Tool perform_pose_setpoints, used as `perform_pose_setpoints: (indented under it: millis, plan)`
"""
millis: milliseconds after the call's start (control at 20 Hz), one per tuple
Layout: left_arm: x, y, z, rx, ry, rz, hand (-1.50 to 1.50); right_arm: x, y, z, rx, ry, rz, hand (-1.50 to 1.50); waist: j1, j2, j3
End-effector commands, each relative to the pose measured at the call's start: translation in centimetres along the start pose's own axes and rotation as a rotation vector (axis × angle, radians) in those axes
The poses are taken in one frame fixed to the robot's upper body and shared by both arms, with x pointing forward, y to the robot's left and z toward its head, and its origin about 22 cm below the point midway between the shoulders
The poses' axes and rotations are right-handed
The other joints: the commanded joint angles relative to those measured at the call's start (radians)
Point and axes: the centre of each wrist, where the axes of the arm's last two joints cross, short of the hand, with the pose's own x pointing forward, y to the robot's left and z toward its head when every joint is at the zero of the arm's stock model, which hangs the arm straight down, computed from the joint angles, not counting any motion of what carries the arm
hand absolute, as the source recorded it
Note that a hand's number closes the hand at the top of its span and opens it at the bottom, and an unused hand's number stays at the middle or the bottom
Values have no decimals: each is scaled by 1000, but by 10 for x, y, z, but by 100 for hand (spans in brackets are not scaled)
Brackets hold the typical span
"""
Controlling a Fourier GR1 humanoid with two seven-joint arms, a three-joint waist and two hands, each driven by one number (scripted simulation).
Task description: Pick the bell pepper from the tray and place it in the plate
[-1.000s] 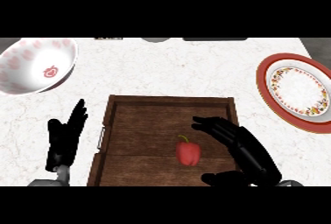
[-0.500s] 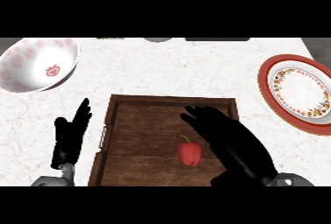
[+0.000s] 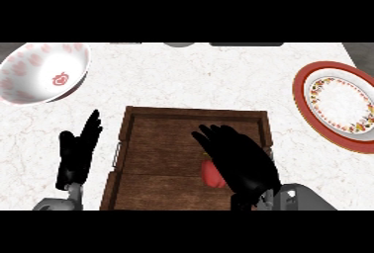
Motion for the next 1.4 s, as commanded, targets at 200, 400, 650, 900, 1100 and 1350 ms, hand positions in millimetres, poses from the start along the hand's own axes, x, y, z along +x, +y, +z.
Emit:
perform_pose_setpoints:
  millis: [200, 400, 650, 900, 1100, 1350]
  plan:
    - [0, -8, 9, -10, 8, 14, 0, -3, 10, -5, 56, 52, 3, -150, -2, 0, 1]
    - [-4, 8, -9, 0, -6, 2, 0, -3, 17, -30, 98, 26, 19, -150, -2, 2, 1]
    - [-10, -4, 5, 6, -1, 20, 0, 0, 7, -26, 91, 40, 16, -150, -2, 1, 1]
    - [0, 6, -12, 25, 6, -10, 0, 3, 26, -27, 110, 35, 8, -150, -4, 1, 1]
    - [-7, 21, 2, 7, 0, 4, 0, -11, 42, -36, 99, 57, 6, -150, -3, 0, 1]
    - [-8, -6, 8, 5, 3, -1, 0, -18, 27, -51, 94, 25, 79, 150, -1, 1, 1]
